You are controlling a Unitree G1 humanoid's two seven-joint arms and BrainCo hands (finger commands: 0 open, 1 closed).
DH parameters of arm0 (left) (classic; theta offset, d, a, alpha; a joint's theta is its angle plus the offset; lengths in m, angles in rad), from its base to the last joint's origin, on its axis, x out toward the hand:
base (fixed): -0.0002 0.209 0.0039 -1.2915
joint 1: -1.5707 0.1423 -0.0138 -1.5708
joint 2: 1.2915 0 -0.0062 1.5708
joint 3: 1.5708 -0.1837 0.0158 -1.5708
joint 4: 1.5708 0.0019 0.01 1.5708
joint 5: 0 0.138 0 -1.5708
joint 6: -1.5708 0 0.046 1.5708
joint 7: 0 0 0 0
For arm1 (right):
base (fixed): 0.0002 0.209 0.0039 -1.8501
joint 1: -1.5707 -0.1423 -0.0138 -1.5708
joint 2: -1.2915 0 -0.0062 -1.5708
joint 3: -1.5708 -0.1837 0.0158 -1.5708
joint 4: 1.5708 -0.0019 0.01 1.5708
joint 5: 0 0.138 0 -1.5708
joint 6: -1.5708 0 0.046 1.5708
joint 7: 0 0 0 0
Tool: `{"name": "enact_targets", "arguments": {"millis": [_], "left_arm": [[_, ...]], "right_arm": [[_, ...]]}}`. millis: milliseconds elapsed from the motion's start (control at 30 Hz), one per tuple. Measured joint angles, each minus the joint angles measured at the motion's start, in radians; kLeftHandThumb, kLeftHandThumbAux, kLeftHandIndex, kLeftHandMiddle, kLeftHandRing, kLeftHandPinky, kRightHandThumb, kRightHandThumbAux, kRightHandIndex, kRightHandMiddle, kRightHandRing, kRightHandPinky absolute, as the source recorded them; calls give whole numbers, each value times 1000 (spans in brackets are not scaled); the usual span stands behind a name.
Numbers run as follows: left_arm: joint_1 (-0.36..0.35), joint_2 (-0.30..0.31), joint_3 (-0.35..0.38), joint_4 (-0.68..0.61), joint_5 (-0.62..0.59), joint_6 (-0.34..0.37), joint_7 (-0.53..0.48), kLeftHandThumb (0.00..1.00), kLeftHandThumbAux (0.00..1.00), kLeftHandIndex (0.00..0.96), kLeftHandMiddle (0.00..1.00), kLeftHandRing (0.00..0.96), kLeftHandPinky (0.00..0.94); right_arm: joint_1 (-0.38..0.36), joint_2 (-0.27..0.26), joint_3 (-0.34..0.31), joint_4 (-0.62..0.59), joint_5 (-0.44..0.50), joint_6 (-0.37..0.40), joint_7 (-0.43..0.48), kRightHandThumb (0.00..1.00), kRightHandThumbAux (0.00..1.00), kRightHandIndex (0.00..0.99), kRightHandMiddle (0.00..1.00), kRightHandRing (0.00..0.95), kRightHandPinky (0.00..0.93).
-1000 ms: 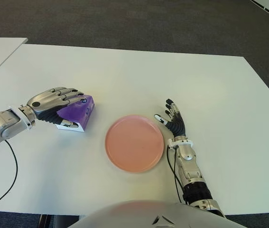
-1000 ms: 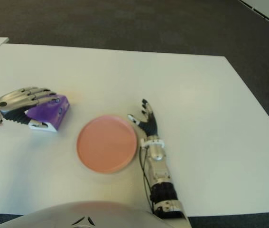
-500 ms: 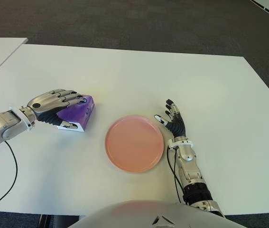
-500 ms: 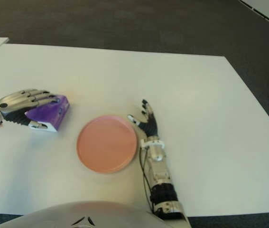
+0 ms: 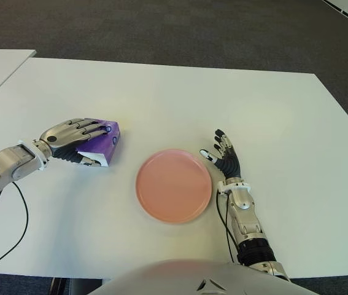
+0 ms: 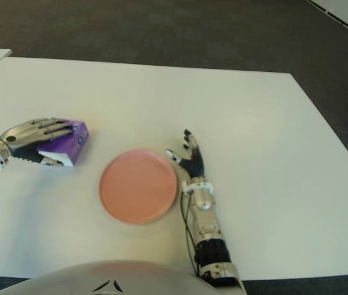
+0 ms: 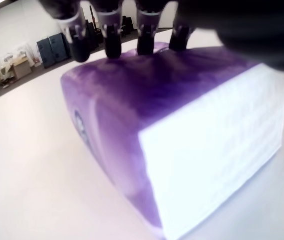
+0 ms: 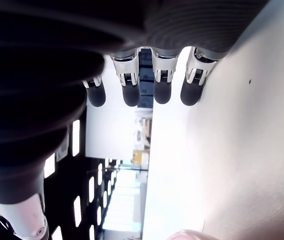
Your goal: Put the tissue paper into the plate.
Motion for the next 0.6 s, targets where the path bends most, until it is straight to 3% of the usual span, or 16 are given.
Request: {"name": "enact_targets", "arguments": {"millis": [600], "left_arm": [[-29,0,-71,14,18,47,32,263,133,0,0,0,0]], "right_arm": [[1,-3,-4,1,4,0,13,140,711,5,25,29,62]]}}
